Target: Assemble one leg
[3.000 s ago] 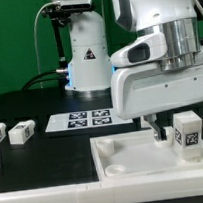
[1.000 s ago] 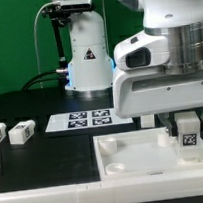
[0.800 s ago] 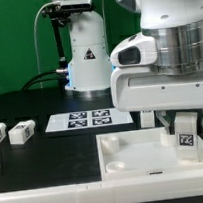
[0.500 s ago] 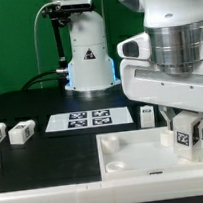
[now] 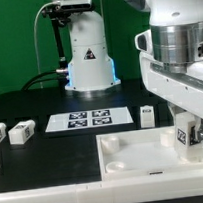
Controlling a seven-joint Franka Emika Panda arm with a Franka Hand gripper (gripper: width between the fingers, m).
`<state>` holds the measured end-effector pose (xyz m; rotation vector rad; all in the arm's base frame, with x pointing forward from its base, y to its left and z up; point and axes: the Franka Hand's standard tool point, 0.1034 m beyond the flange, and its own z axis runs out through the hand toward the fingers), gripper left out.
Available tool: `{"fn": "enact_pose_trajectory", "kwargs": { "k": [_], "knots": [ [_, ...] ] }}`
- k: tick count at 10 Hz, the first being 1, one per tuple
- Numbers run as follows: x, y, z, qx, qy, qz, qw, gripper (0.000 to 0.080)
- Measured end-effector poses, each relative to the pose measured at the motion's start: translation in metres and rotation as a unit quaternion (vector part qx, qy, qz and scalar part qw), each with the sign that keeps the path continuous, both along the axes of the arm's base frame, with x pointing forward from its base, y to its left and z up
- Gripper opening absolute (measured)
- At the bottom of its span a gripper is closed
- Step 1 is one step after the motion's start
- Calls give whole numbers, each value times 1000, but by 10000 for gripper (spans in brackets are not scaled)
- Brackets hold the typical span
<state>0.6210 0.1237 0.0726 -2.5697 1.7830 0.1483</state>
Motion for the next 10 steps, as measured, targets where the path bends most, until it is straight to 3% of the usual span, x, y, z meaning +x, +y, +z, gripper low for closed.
{"fn": "enact_pose_trajectory", "kwargs": {
  "k": [1, 2, 3, 7, 10],
  "knots": [
    [0, 0, 0, 1, -1, 20, 1000, 484],
    [0, 0, 0, 3, -2, 43, 999, 484],
    [-1, 0, 0, 6, -5, 107, 994, 610],
    [0, -6, -1, 23, -20, 343, 939, 648],
    [1, -11, -1, 34, -29, 505, 862, 649]
  ]
}}
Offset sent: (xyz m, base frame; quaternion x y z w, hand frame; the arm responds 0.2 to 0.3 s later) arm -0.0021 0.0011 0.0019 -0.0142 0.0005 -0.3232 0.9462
